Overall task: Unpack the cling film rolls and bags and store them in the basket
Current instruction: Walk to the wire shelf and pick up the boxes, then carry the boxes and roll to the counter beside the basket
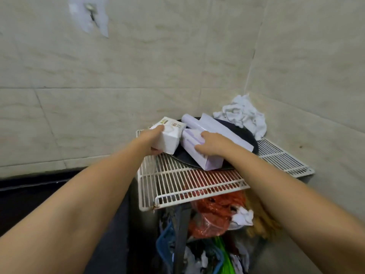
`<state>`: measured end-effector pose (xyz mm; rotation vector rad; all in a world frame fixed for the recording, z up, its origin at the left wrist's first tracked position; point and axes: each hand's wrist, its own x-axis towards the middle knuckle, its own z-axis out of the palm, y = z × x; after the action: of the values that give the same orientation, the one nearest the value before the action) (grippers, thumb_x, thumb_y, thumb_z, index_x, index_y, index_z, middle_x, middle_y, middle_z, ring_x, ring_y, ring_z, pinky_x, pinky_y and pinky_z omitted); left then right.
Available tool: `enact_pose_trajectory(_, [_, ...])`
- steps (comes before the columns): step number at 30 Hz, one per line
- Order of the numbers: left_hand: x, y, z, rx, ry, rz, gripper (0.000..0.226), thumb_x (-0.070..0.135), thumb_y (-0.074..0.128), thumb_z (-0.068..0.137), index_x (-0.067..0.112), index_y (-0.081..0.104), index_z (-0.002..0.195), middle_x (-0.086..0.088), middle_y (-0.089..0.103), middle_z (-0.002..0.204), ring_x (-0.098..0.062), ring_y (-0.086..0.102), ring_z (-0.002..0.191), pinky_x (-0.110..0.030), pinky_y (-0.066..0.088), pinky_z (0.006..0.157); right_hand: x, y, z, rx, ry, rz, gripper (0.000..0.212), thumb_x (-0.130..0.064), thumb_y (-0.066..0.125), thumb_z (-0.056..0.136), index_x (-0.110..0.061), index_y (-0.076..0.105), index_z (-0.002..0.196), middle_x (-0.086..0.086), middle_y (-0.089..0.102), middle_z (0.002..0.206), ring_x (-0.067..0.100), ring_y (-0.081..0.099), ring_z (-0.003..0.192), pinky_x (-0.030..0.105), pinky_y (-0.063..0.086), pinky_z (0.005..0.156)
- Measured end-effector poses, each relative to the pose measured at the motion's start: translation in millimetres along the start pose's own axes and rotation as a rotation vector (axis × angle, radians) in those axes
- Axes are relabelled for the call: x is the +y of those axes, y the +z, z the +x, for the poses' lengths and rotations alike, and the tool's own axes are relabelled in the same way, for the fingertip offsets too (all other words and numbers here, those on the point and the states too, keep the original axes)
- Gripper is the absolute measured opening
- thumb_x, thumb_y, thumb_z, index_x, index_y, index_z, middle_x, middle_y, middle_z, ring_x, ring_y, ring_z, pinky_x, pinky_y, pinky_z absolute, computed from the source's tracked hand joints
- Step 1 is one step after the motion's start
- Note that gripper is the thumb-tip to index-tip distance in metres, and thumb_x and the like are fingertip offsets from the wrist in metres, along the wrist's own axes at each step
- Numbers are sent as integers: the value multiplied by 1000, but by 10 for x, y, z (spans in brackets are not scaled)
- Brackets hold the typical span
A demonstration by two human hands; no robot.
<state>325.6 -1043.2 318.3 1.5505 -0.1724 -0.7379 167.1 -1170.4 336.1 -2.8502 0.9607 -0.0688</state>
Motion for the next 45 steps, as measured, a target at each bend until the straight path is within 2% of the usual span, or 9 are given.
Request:
enact_pose_trajectory(6, [156,-175,-67,83,132,-145,51,34,55,90,15,40,134,-11,54,130,-27,56,107,-40,51,77,-151,-268,213,125,-33,142,63,-40,43,87,-13,30,142,17,47,140,35,49,121,39,42,93])
enact_pose_trajectory(11, [221,-1014,-343,259,305,-120,48,32,55,90,13,41,131,-11,52,133,-28,55,115,-34,54,66,-809,-309,398,181,-170,290,59,-40,45,85,-14,36,138,17,51,135,36,53,114,35,39,78])
enact_pose_trajectory(15, [37,-2031,-634,487,352,82,45,29,58,88,9,44,126,-16,54,129,-31,57,109,-44,55,80,-1768,-78,334,107,-321,395,61,-39,46,84,-13,37,138,18,49,139,35,51,120,37,42,90])
enact_pose_trajectory(18, [-261,-2823,-905,600,332,306,49,31,60,86,8,46,127,-17,58,124,-34,59,106,-43,55,73,-2531,227,151,10,-436,368,58,-39,45,83,-12,40,135,18,52,135,36,53,115,38,44,90])
enact_pose_trajectory(25, [-1320,-3936,-1463,777,57,843,64,47,55,84,20,35,138,-17,45,126,-37,55,104,-43,49,86,-3593,1483,-454,-265,-482,188,55,-42,40,86,-17,35,135,18,46,132,38,54,109,38,43,81])
enact_pose_trajectory(32, [-2485,-4090,-1808,760,13,962,57,40,57,85,22,34,134,-11,40,120,-33,49,106,-45,51,77,-3638,2683,-1147,-279,-425,86,53,-42,41,90,-23,27,137,15,40,124,35,53,102,38,40,71])
enact_pose_trajectory(36, [-2876,-4051,-1894,730,-8,1016,70,38,59,85,23,23,143,-11,33,129,-32,41,112,-45,50,73,-3485,3068,-1431,-289,-394,7,66,-46,40,91,-28,8,146,13,36,129,30,47,108,39,44,78])
enact_pose_trajectory(39, [-2848,-4082,-1877,735,-21,1092,70,40,60,82,22,26,140,-11,34,133,-32,41,114,-47,44,87,-3421,3116,-1468,-316,-391,20,70,-52,36,91,-32,-1,147,13,33,133,30,44,112,39,44,80])
enact_pose_trajectory(45, [-2366,-3958,-1704,764,104,1193,57,41,54,86,17,39,137,-12,35,142,-30,32,131,-48,27,105,-3335,2446,-1078,-299,-391,163,65,-51,37,92,-27,12,147,15,25,149,35,37,130,47,42,94])
